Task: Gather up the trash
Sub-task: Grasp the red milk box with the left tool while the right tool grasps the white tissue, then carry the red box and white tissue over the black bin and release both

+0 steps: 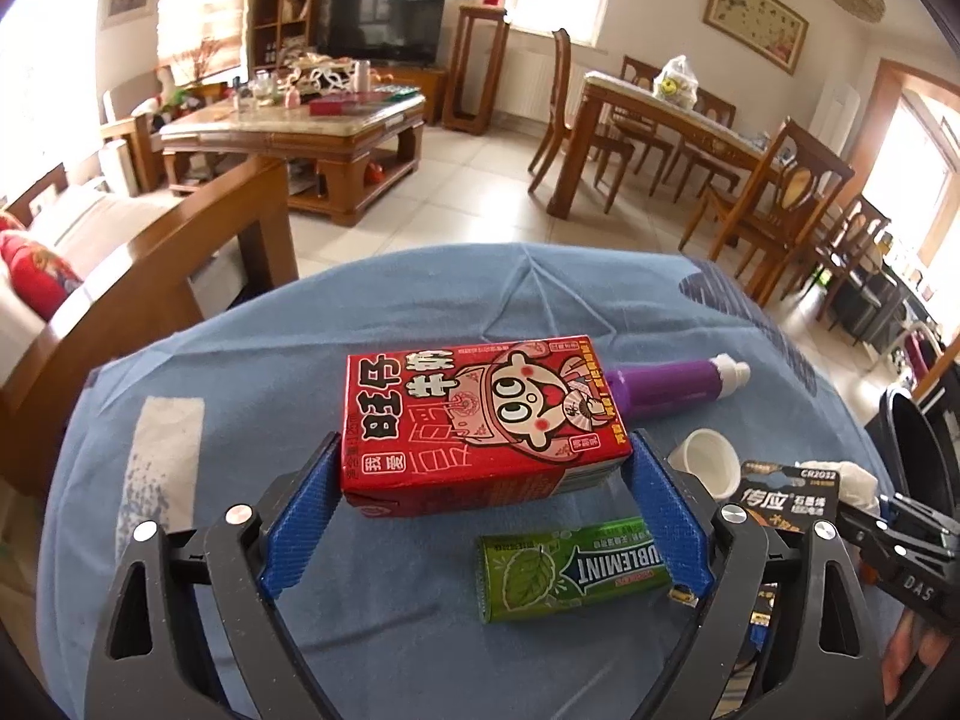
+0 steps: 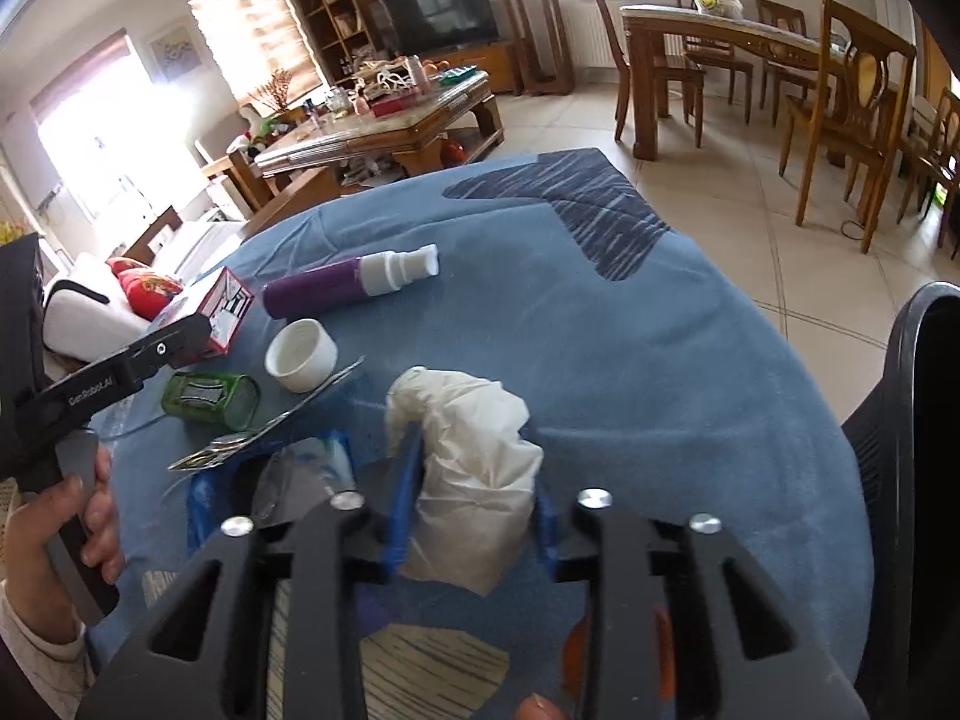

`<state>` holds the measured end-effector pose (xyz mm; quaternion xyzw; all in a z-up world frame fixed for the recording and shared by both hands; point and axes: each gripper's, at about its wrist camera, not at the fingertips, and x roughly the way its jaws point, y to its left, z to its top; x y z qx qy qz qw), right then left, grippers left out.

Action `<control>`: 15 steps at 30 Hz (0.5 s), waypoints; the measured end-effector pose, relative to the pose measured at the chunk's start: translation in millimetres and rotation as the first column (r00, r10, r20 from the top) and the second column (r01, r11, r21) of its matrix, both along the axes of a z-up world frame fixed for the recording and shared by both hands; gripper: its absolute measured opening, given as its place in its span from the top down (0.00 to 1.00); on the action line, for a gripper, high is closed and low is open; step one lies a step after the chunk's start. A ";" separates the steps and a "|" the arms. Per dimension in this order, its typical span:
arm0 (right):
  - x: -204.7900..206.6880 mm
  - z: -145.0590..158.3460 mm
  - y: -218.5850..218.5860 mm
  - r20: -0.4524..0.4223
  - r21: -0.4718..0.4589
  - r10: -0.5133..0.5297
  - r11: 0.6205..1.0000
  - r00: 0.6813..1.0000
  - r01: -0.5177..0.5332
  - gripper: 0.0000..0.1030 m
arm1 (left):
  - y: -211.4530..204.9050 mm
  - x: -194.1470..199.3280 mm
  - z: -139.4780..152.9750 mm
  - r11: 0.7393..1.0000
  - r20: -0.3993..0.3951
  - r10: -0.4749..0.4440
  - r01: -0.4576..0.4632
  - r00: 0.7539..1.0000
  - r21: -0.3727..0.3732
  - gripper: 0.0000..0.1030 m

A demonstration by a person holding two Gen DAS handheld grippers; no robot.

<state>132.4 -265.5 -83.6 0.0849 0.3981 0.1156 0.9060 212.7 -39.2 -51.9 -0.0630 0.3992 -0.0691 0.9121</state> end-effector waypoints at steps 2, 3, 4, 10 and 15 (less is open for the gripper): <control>-6.6 7.8 0.0 0.039 0.005 -0.006 1.000 0.999 0.006 0.79 | 1.0 -4.5 5.4 1.000 0.027 0.004 -0.004 1.000 -0.005 0.13; -12.6 13.9 0.4 0.068 0.014 -0.009 1.000 0.998 0.008 0.80 | 1.2 -8.0 7.9 1.000 0.043 0.004 -0.003 0.999 -0.013 0.14; -16.6 19.0 -0.7 0.088 0.024 -0.010 1.000 0.996 0.008 0.80 | 1.2 -11.1 11.1 1.000 0.058 0.001 0.000 0.998 -0.021 0.13; -50.4 60.0 -4.4 0.240 0.086 0.005 0.996 0.971 -0.026 0.81 | -6.3 -40.4 38.7 0.998 0.154 -0.030 0.037 0.988 -0.044 0.13; -80.5 88.0 -7.6 0.344 0.123 0.024 0.990 0.939 -0.070 0.81 | -26.8 -79.8 65.3 0.991 0.231 -0.084 0.105 0.969 -0.079 0.13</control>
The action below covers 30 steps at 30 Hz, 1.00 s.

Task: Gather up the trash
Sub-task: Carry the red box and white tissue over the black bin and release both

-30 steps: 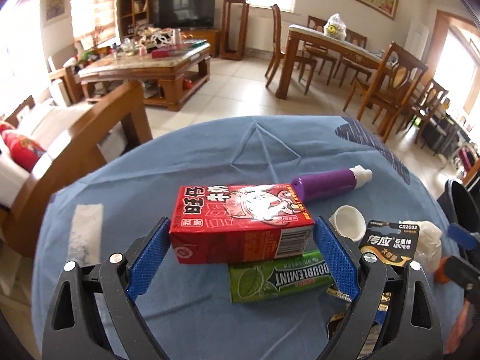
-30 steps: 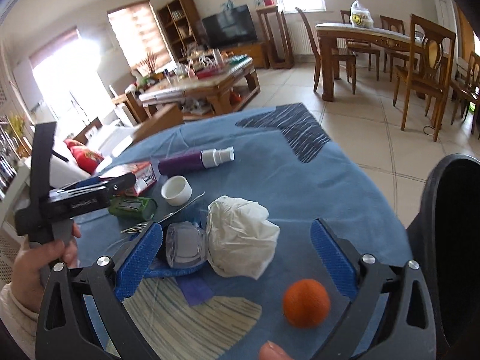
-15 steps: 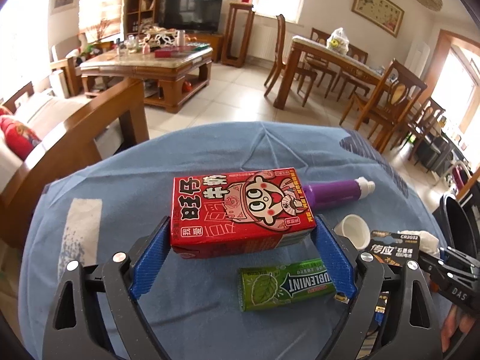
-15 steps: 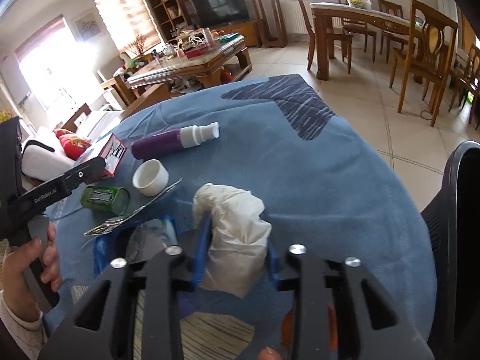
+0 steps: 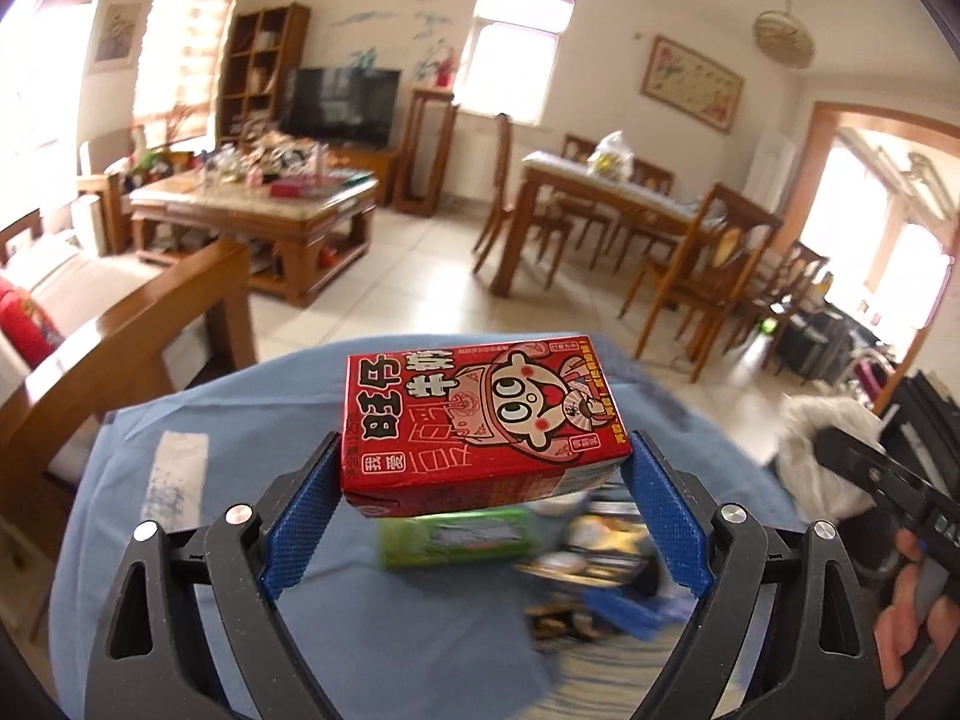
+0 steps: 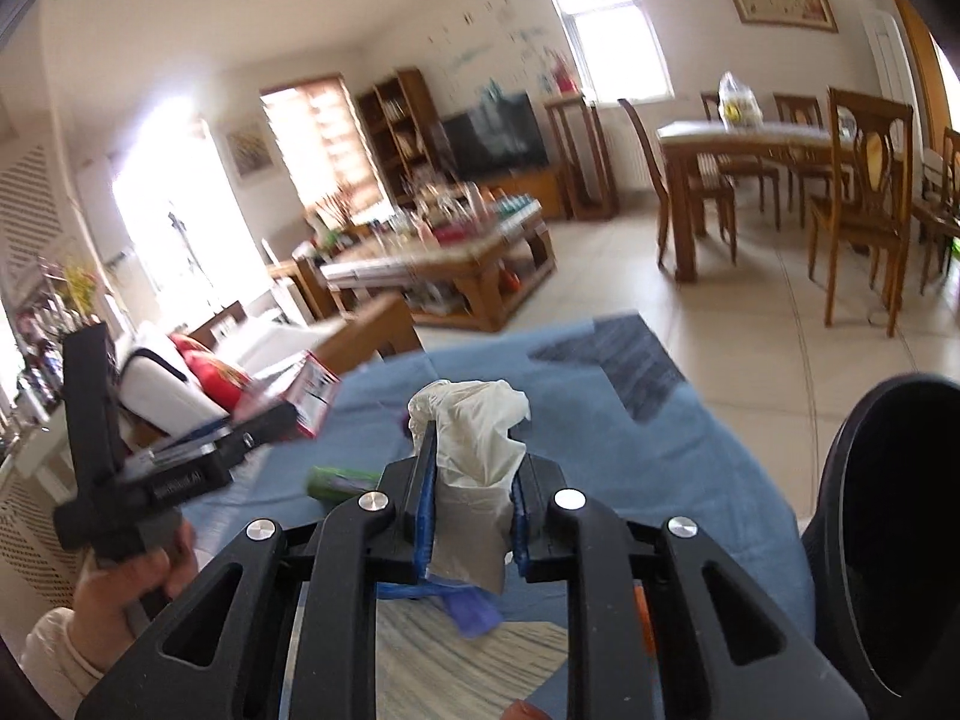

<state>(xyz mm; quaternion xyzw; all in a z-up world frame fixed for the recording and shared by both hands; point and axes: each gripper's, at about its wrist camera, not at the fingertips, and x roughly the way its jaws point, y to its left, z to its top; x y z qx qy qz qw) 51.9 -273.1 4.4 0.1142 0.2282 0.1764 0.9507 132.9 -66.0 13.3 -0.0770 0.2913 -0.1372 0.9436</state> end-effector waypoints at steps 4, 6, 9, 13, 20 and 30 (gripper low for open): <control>-17.8 15.4 -15.0 0.053 0.026 0.000 1.000 0.999 -0.002 0.81 | -26.3 -26.7 17.6 0.998 0.050 -0.060 0.060 0.997 0.013 0.13; -25.8 19.4 -27.7 0.072 0.034 -0.016 0.999 0.997 0.014 0.81 | -47.0 -38.8 26.6 0.995 0.073 -0.098 0.097 0.992 0.029 0.13; -38.3 21.4 -49.9 0.088 0.048 -0.045 0.998 0.995 0.041 0.81 | -77.4 -51.6 35.8 0.988 0.093 -0.153 0.149 0.984 0.046 0.13; -51.8 22.9 -85.5 0.104 0.068 -0.107 0.993 0.989 0.100 0.81 | -118.3 -67.5 38.9 0.975 0.107 -0.219 0.213 0.970 0.071 0.13; -69.9 15.0 -146.9 0.098 0.121 -0.226 0.969 0.969 0.214 0.80 | -195.6 -82.8 34.2 0.942 0.096 -0.332 0.324 0.938 0.091 0.13; -72.5 -24.0 -223.6 0.012 0.180 -0.385 0.909 0.923 0.376 0.80 | -292.6 -83.3 11.8 0.893 0.054 -0.448 0.442 0.893 0.089 0.13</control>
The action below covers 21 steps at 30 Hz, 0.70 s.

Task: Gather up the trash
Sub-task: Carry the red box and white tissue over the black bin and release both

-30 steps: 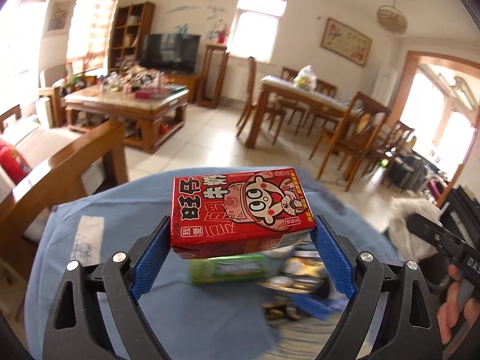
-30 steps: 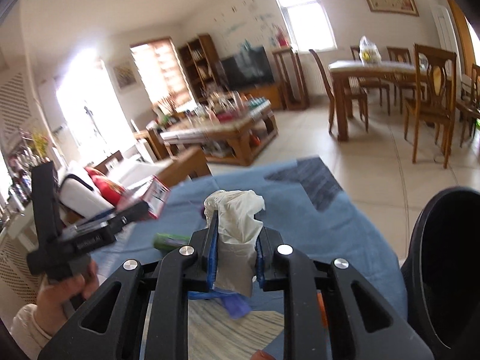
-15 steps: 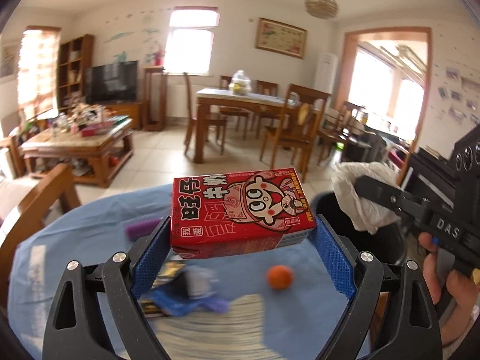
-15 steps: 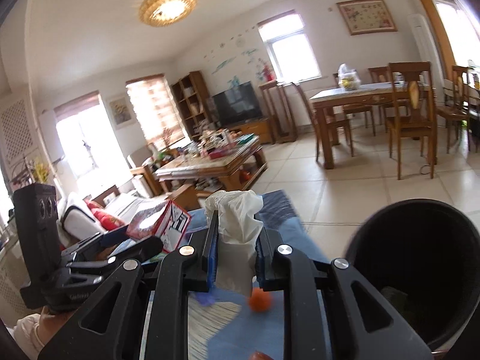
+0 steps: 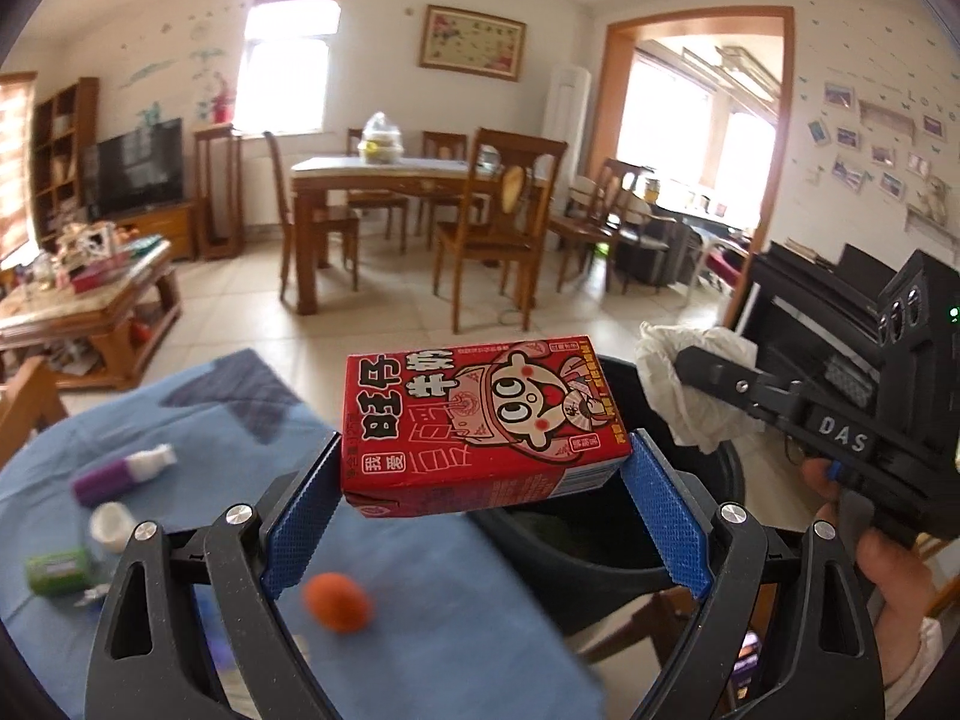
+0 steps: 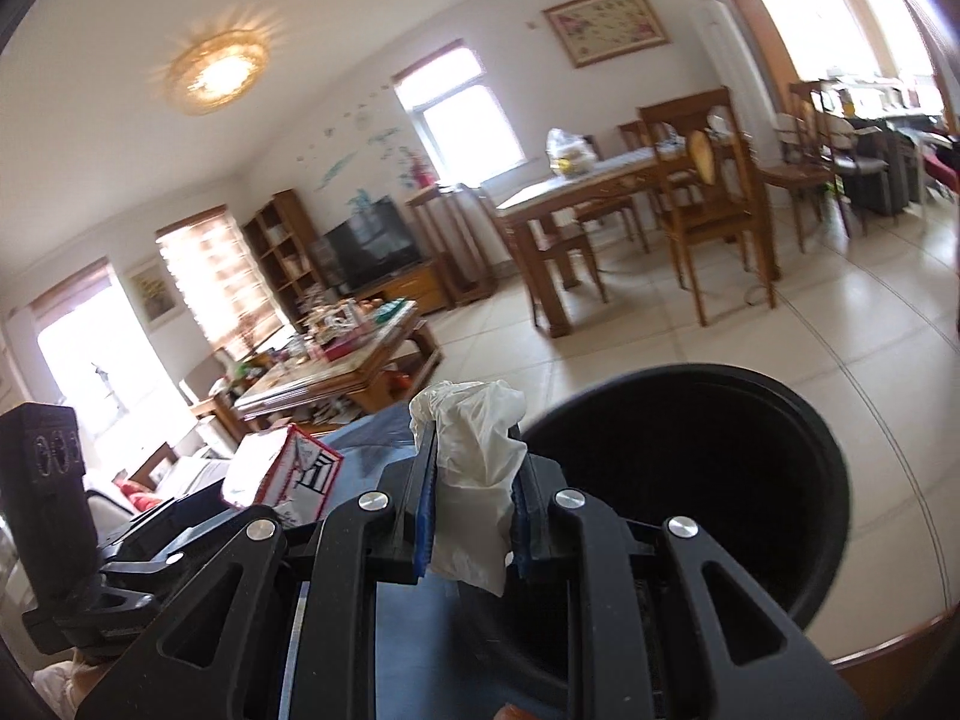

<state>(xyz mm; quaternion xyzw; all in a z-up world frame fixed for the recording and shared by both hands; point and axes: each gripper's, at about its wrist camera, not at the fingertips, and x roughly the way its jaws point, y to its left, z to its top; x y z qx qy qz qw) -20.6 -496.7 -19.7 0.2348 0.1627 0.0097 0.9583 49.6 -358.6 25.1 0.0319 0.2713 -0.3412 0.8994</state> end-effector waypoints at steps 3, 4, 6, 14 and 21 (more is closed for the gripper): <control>2.7 -15.0 -19.0 -0.030 0.022 -0.043 0.999 0.999 0.043 0.80 | -25.5 5.6 -11.9 0.999 -0.018 -0.037 0.038 0.999 0.011 0.13; -0.8 -18.5 -23.7 -0.038 0.027 -0.052 0.998 0.998 0.053 0.80 | -34.1 9.3 -15.9 0.999 -0.024 -0.048 0.048 0.999 0.016 0.13; -2.1 -27.0 -35.5 -0.055 0.046 -0.070 0.996 0.996 0.073 0.80 | -50.6 14.5 -25.0 0.997 -0.039 -0.067 0.068 0.997 0.031 0.13; -0.1 -50.2 -55.9 -0.105 0.082 -0.098 0.991 0.990 0.106 0.78 | -96.4 33.2 -49.7 0.991 -0.077 -0.104 0.110 0.992 0.081 0.13; 2.5 -60.2 -63.3 -0.120 0.117 -0.088 0.988 0.989 0.102 0.05 | -101.5 32.0 -55.9 0.981 -0.067 -0.117 0.126 0.991 0.145 0.12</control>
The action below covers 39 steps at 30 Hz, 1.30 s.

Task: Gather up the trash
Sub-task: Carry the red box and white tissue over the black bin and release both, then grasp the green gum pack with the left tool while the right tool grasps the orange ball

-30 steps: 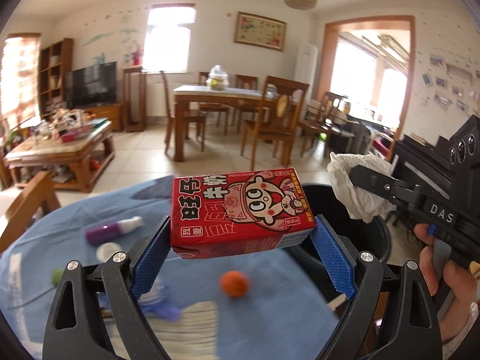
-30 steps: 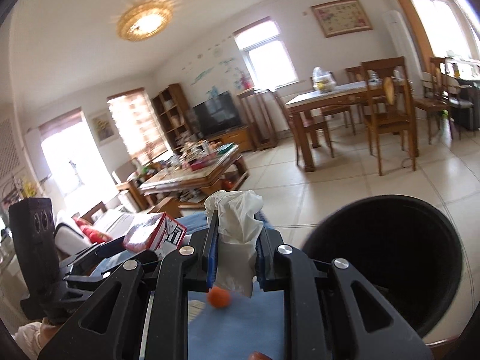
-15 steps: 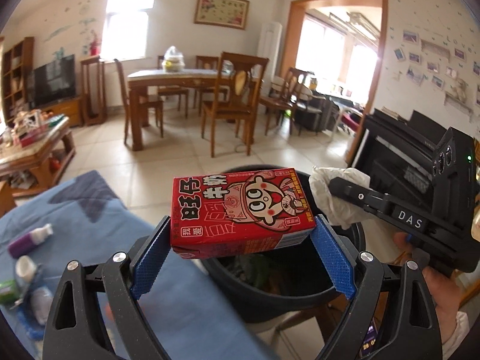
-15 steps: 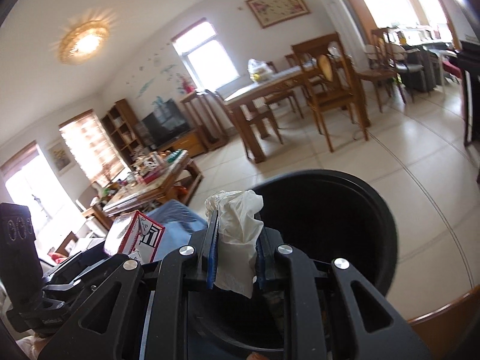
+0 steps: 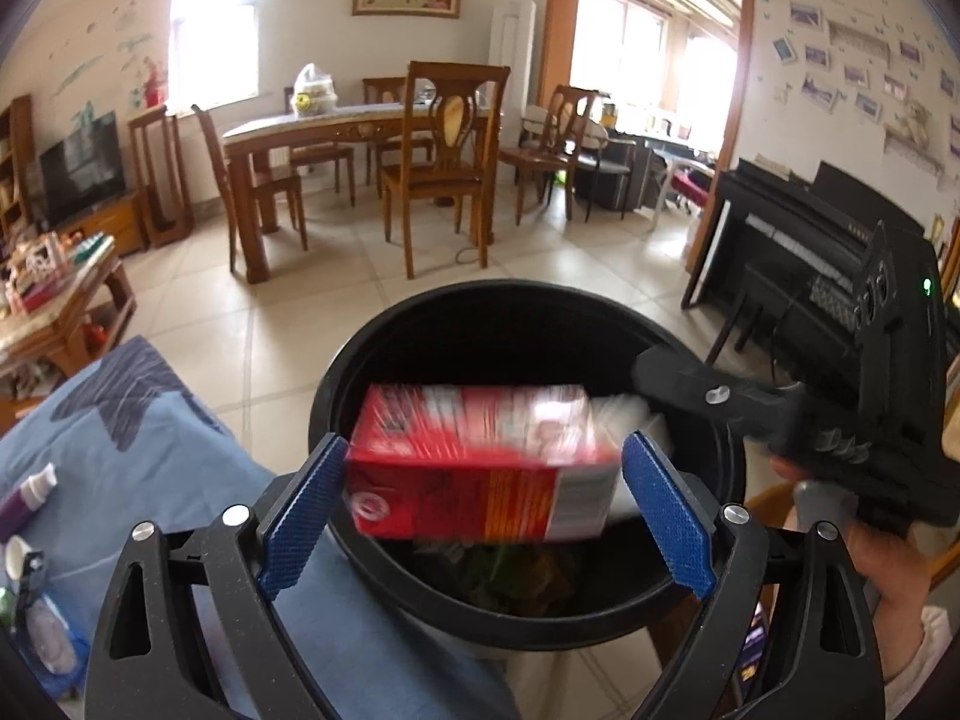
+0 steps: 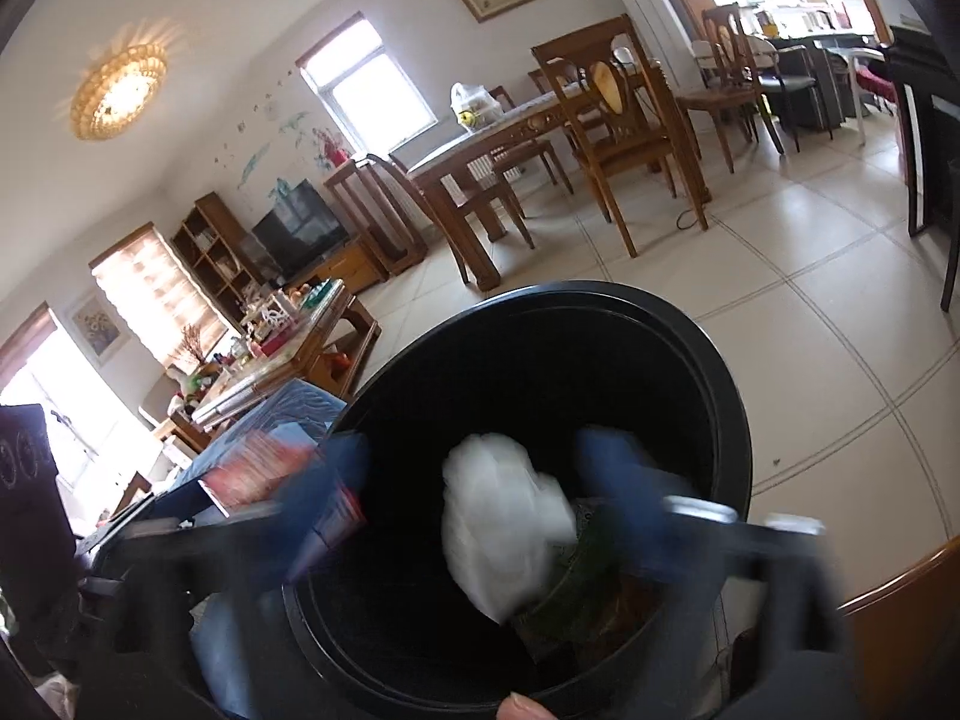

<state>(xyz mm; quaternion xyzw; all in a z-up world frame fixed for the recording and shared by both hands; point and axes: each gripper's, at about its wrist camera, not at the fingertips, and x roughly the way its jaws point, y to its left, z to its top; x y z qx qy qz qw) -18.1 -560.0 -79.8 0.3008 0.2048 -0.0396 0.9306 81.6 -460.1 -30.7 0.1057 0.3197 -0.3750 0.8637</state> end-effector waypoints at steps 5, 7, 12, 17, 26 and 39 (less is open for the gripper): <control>-1.8 1.7 0.2 0.000 -0.011 -0.011 1.000 1.000 0.011 0.05 | 14.3 -2.7 3.6 1.000 -0.003 0.004 -0.004 1.000 -0.002 0.12; -3.2 3.0 3.5 0.000 -0.019 -0.015 1.000 1.000 0.015 0.05 | 20.5 -3.9 7.6 1.000 -0.005 0.008 -0.008 1.000 -0.009 0.08; 0.6 8.3 14.6 -0.007 -0.045 0.004 0.999 1.000 -0.004 0.05 | 46.7 -14.8 18.5 1.000 0.014 0.021 -0.021 1.000 -0.022 0.06; 11.7 16.8 40.7 -0.014 -0.082 0.064 0.995 0.998 -0.065 0.05 | 88.8 -22.5 25.1 0.998 0.032 0.054 -0.053 0.998 -0.030 0.06; 37.7 28.2 130.6 -0.045 -0.159 0.238 0.957 0.970 -0.242 0.05 | 217.8 -14.9 23.6 0.981 0.078 0.192 -0.193 0.978 0.012 0.07; 80.1 11.4 237.1 -0.245 -0.269 0.386 0.854 0.889 -0.445 0.28 | 357.8 44.2 -13.5 0.930 0.063 0.271 -0.279 0.960 0.238 0.15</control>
